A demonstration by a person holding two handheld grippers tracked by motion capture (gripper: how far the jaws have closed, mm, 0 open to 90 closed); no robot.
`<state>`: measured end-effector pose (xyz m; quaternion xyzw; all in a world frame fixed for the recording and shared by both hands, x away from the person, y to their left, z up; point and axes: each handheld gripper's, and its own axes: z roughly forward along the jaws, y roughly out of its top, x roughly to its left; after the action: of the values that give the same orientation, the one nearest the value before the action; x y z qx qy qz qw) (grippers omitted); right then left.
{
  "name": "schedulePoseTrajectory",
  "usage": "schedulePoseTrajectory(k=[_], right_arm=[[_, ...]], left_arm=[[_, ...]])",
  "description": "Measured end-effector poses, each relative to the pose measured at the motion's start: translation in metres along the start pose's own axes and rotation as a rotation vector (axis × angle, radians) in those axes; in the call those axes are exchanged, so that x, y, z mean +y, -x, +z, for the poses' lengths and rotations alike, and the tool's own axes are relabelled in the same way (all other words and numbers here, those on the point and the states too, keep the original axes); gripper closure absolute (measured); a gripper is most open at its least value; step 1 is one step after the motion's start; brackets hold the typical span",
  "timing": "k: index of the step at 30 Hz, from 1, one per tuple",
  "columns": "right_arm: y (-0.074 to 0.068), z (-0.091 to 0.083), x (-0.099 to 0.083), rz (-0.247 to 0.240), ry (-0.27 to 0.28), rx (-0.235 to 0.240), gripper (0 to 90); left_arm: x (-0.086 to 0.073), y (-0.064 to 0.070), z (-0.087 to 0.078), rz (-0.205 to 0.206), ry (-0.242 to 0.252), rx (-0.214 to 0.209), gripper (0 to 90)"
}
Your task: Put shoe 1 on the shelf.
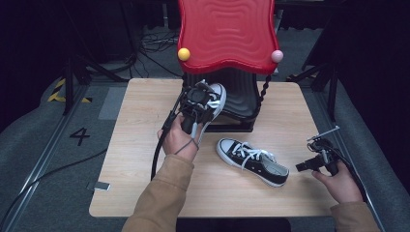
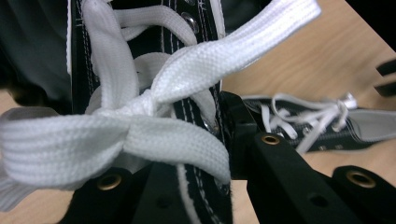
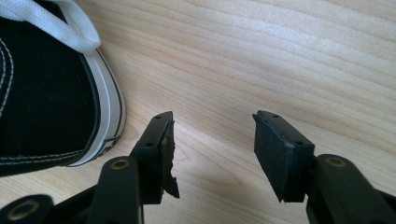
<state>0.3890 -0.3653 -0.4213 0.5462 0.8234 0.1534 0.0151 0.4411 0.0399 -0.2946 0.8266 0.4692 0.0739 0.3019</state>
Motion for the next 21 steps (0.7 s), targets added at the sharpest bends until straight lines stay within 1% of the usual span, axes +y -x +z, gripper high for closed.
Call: schedulePoseTrajectory(k=[3,7,10,12,13,16,17,18,19,20,21], right_arm=[[0.000,0.000,-0.001,0.004,-0.002,0.003,48.0],[-0.002,0.001,-0.001,-0.003,-0.002,0.005,48.0],[-0.003,0.003,-0.002,-0.007,-0.008,0.002,47.9],[-0.005,0.004,-0.002,-0.008,-0.012,0.001,47.9],[-0.005,0.004,-0.003,-0.011,-0.014,-0.001,47.9],[-0.006,0.004,-0.005,-0.011,-0.014,-0.004,47.9],[-0.006,0.004,-0.006,-0.009,-0.014,-0.006,47.9],[-0.006,0.003,-0.008,-0.003,-0.013,-0.009,47.8],[-0.006,0.003,-0.008,-0.003,-0.013,-0.009,47.8],[-0.003,0.003,-0.011,0.006,-0.015,-0.014,47.9],[-0.003,0.003,-0.011,0.006,-0.015,-0.014,47.9]], left_arm=[[0.005,0.001,0.004,0.001,0.004,0.020,83.4],[0.011,0.002,0.011,-0.017,0.041,0.056,83.2],[0.015,0.001,0.018,-0.017,0.046,0.081,83.3],[0.018,0.001,0.022,-0.018,0.040,0.097,83.3],[0.019,0.001,0.024,-0.012,0.044,0.103,83.2],[0.022,0.000,0.029,-0.025,0.053,0.118,83.0],[0.022,-0.001,0.030,-0.044,0.056,0.118,83.1],[0.023,-0.002,0.031,-0.048,0.059,0.122,83.0],[0.023,-0.002,0.031,-0.048,0.059,0.122,83.0],[0.025,-0.002,0.034,-0.047,0.060,0.135,82.9],[0.025,-0.002,0.034,-0.047,0.060,0.135,82.9]])
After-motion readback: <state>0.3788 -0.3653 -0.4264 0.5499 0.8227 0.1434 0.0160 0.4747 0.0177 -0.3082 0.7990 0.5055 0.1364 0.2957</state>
